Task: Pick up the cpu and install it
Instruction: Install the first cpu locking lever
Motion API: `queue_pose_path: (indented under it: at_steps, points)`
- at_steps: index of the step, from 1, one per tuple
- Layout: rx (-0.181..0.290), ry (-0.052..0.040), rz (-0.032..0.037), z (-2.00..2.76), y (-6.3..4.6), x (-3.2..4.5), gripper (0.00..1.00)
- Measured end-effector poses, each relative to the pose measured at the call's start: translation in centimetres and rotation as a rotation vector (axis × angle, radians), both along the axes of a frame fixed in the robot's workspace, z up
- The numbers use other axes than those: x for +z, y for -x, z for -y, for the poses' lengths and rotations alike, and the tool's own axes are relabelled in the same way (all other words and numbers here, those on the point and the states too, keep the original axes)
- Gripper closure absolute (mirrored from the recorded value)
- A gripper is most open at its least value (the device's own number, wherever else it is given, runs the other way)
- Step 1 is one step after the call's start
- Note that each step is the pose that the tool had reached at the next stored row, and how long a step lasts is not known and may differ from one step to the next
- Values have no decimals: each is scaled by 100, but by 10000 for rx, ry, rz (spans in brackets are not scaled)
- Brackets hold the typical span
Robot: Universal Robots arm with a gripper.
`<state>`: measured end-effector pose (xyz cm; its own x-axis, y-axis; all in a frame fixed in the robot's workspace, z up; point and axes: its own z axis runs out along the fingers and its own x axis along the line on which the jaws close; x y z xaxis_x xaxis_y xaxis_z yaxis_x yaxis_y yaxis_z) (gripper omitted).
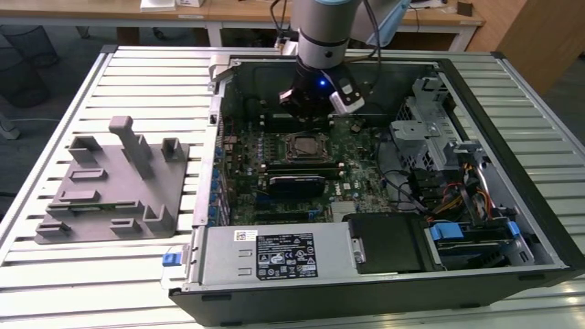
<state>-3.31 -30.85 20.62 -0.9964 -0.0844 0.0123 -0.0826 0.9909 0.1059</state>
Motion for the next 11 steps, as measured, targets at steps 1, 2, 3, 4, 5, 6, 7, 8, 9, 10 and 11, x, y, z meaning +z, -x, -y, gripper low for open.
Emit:
queue_pose_path:
  at_steps: [1, 2, 3, 4, 5, 6, 7, 8, 9, 10, 11]
  points:
    - [0, 0, -2, 0, -15, 0, 89]
    - [0, 0, -4, 0, -29, 0, 89]
    - [-1, -1, -5, 0, -42, -1, 89]
    - [-1, -1, -6, 0, -52, -2, 89]
    - [0, -1, -7, 0, -56, -4, 89]
    - [0, -2, -6, -1, -58, -9, 89]
    - [-1, -1, -6, -1, -58, -14, 89]
    - [-2, 1, -7, 0, -57, -22, 89]
    - [-1, 1, -7, 0, -58, -32, 89]
    - [-1, 1, -7, 0, -59, -43, 89]
    - [-1, 1, -7, 0, -59, -52, 89]
